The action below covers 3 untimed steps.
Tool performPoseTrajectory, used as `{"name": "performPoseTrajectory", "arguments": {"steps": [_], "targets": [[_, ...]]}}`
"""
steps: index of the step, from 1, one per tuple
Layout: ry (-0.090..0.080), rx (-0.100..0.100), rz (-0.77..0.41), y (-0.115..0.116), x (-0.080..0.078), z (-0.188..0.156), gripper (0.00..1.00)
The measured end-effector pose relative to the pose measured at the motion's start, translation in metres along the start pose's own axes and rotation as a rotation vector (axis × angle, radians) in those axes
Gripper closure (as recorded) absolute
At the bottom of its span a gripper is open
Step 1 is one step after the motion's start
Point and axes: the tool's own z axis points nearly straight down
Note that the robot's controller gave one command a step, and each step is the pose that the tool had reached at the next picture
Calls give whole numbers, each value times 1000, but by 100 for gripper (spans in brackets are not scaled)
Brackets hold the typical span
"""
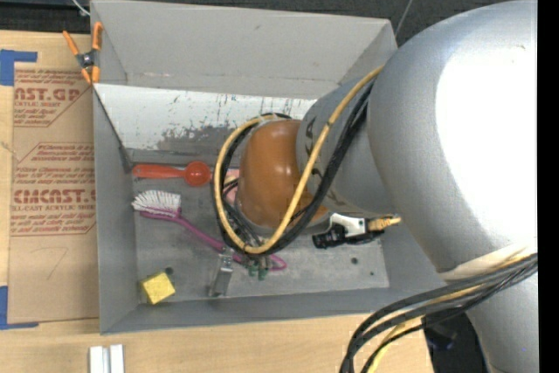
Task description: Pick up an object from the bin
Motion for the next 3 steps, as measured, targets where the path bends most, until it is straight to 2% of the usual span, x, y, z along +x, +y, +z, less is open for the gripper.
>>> {"name": "performPoseTrajectory", "arguments": {"steps": [1, 2, 3], "targets": [[7, 3, 44, 7, -12, 0, 100], [7, 3, 44, 7, -12, 0, 100], [16, 8, 44, 6, -9, -23, 100]]}}
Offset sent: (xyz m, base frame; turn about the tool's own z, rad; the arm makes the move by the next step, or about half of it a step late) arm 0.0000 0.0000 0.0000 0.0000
